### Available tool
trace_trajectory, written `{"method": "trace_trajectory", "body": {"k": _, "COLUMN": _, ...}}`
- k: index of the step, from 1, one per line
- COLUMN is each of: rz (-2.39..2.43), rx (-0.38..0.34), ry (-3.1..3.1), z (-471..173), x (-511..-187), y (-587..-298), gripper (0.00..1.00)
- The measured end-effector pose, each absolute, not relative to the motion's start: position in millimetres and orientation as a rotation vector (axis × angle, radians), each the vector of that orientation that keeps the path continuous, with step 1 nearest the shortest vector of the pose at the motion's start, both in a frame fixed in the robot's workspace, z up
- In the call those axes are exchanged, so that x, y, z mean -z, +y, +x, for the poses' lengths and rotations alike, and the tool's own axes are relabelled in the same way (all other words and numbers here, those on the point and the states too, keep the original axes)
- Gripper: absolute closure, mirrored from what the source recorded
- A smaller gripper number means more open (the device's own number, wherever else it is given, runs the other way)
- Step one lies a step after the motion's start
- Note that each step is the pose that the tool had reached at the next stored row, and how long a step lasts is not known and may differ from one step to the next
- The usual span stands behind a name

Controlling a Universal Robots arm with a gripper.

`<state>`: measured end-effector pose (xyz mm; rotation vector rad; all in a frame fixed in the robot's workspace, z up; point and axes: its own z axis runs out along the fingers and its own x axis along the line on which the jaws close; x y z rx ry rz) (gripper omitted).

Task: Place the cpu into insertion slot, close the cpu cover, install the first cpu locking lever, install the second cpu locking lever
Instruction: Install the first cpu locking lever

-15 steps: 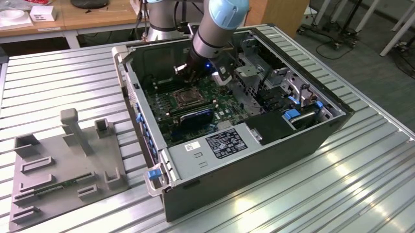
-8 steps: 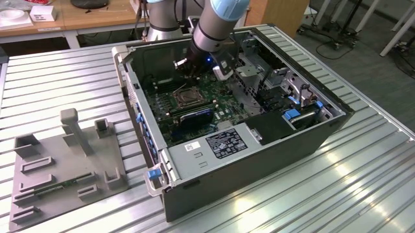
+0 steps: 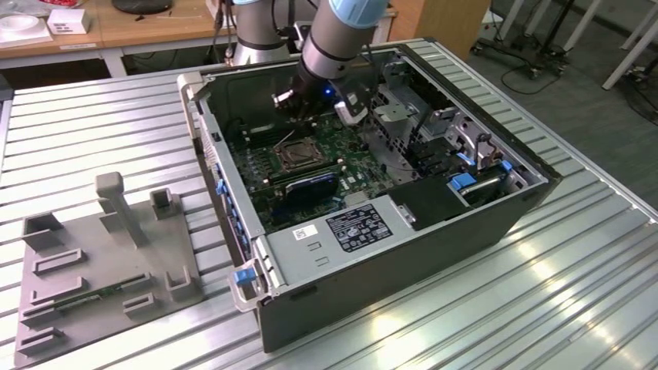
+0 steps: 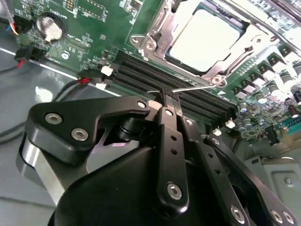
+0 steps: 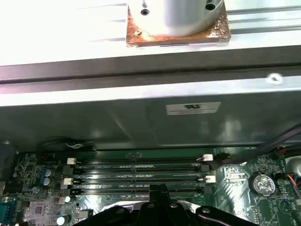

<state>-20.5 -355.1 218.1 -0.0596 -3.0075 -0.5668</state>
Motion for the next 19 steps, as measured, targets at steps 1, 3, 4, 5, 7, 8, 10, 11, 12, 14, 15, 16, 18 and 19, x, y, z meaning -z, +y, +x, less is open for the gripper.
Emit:
{"method": "trace_trajectory", "body": {"k": 1, "rz": -0.058, "rx": 0.568, "ry": -3.013, "z": -23, "x": -218, "y": -355, "gripper": 0.89}}
{"method": "trace_trajectory", "body": {"k": 3, "rz": -0.055, "rx": 0.571, "ry": -3.025, "z": -28, "x": -218, "y": -355, "gripper": 0.89}}
{"method": "trace_trajectory", "body": {"k": 4, "rz": -0.053, "rx": 0.572, "ry": -3.03, "z": -31, "x": -218, "y": -355, "gripper": 0.89}}
{"method": "trace_trajectory", "body": {"k": 5, "rz": -0.052, "rx": 0.573, "ry": -3.036, "z": -33, "x": -218, "y": -355, "gripper": 0.89}}
{"method": "trace_trajectory", "body": {"k": 7, "rz": -0.049, "rx": 0.575, "ry": -3.047, "z": -37, "x": -218, "y": -355, "gripper": 0.89}}
{"method": "trace_trajectory", "body": {"k": 8, "rz": -0.047, "rx": 0.576, "ry": -3.053, "z": -39, "x": -218, "y": -355, "gripper": 0.89}}
{"method": "trace_trajectory", "body": {"k": 10, "rz": -0.044, "rx": 0.578, "ry": -3.062, "z": -43, "x": -218, "y": -355, "gripper": 0.89}}
{"method": "trace_trajectory", "body": {"k": 11, "rz": -0.043, "rx": 0.579, "ry": -3.067, "z": -44, "x": -218, "y": -355, "gripper": 0.89}}
{"method": "trace_trajectory", "body": {"k": 12, "rz": -0.042, "rx": 0.58, "ry": -3.071, "z": -46, "x": -218, "y": -355, "gripper": 0.89}}
{"method": "trace_trajectory", "body": {"k": 14, "rz": -0.04, "rx": 0.581, "ry": -3.076, "z": -48, "x": -218, "y": -355, "gripper": 0.89}}
{"method": "trace_trajectory", "body": {"k": 15, "rz": -0.04, "rx": 0.582, "ry": -3.078, "z": -48, "x": -218, "y": -355, "gripper": 0.89}}
{"method": "trace_trajectory", "body": {"k": 16, "rz": -0.04, "rx": 0.582, "ry": -3.078, "z": -48, "x": -218, "y": -355, "gripper": 0.89}}
{"method": "trace_trajectory", "body": {"k": 18, "rz": -0.04, "rx": 0.582, "ry": -3.079, "z": -48, "x": -218, "y": -354, "gripper": 0.89}}
{"method": "trace_trajectory", "body": {"k": 19, "rz": -0.04, "rx": 0.582, "ry": -3.079, "z": -48, "x": -217, "y": -354, "gripper": 0.89}}
